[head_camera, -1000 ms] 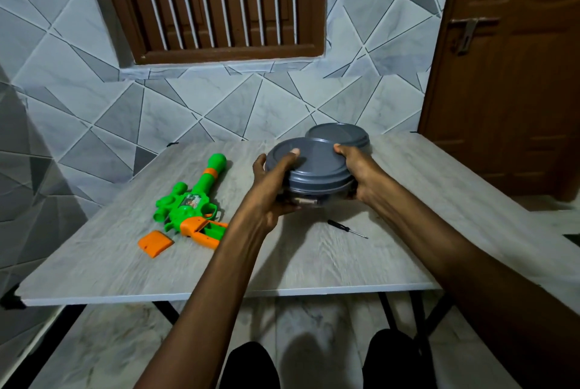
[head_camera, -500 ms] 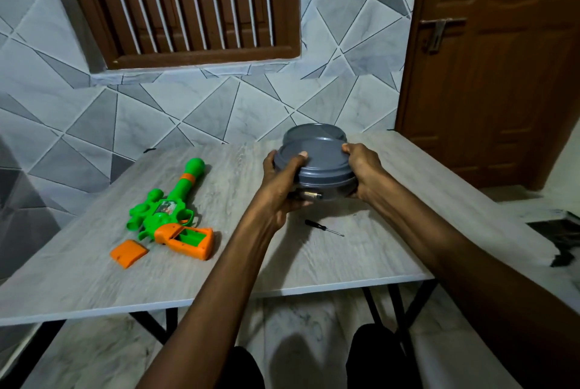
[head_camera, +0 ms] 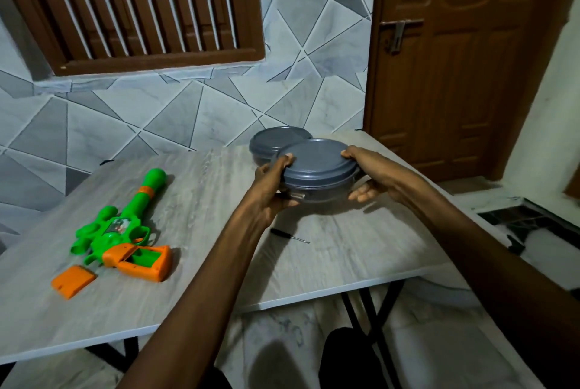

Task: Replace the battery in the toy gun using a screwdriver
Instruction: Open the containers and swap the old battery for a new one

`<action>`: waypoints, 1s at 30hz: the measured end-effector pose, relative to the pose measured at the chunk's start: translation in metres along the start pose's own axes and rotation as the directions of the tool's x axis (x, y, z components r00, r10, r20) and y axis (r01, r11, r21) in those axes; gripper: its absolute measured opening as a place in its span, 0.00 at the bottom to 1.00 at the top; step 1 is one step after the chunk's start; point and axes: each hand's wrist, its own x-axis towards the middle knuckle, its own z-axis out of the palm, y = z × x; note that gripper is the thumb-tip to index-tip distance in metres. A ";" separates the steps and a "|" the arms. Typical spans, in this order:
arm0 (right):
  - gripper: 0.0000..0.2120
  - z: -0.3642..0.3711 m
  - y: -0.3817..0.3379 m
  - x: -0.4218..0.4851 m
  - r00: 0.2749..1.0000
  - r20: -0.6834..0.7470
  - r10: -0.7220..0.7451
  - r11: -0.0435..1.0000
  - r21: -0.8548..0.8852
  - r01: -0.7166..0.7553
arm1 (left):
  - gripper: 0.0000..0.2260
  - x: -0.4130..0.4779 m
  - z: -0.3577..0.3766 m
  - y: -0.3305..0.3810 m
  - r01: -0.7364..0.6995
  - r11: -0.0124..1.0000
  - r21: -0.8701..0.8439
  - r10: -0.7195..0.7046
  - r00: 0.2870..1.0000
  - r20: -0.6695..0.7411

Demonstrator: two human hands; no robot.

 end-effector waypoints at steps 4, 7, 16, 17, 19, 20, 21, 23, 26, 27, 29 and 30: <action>0.19 -0.023 0.015 0.015 0.997 -0.076 0.023 0.998 -0.055 -0.028 | 0.16 0.015 0.023 -0.003 -0.007 1.000 0.019 0.006 0.999 0.034; 0.16 -0.035 0.027 0.031 0.976 -0.218 0.023 0.999 -0.026 -0.030 | 0.12 0.031 0.039 -0.004 0.017 1.000 0.020 -0.019 0.996 0.085; 0.18 -0.057 0.056 0.080 0.929 -0.339 0.151 0.966 0.249 -0.066 | 0.11 0.066 0.040 -0.016 0.018 0.956 0.292 -0.037 0.998 0.060; 0.18 -0.061 0.059 0.085 0.923 -0.347 0.168 0.958 0.280 -0.069 | 0.09 0.068 0.038 -0.019 0.016 0.953 0.301 -0.035 0.998 0.058; 0.19 -0.067 0.064 0.094 0.911 -0.365 0.192 0.944 0.323 -0.070 | 0.07 0.071 0.034 -0.023 -0.003 0.952 0.307 -0.016 0.998 0.059; 0.19 -0.070 0.065 0.098 0.904 -0.377 0.201 0.941 0.332 -0.071 | 0.05 0.072 0.033 -0.024 -0.012 0.952 0.305 -0.007 0.998 0.059; 0.19 -0.072 0.066 0.100 0.898 -0.386 0.212 0.939 0.337 -0.077 | 0.02 0.073 0.031 -0.024 -0.016 0.952 0.306 -0.001 0.999 0.054; 0.19 -0.074 0.067 0.103 0.892 -0.389 0.231 0.934 0.346 -0.091 | 0.02 0.075 0.029 -0.023 -0.011 0.948 0.317 -0.001 0.999 0.037; 0.19 -0.076 0.066 0.105 0.893 -0.384 0.236 0.931 0.351 -0.095 | 0.05 0.076 0.027 -0.024 -0.014 0.951 0.307 0.001 0.999 0.044; 0.19 -0.076 0.066 0.105 0.891 -0.385 0.239 0.931 0.350 -0.098 | 0.06 0.076 0.026 -0.024 -0.019 0.953 0.301 0.005 0.999 0.047; 0.19 -0.075 0.067 0.105 0.893 -0.379 0.241 0.927 0.362 -0.097 | 0.07 0.075 0.026 -0.024 -0.028 0.956 0.293 0.013 0.998 0.055; 0.18 -0.075 0.067 0.104 0.898 -0.371 0.236 0.925 0.368 -0.090 | 0.07 0.075 0.025 -0.024 -0.031 0.957 0.289 0.015 0.998 0.056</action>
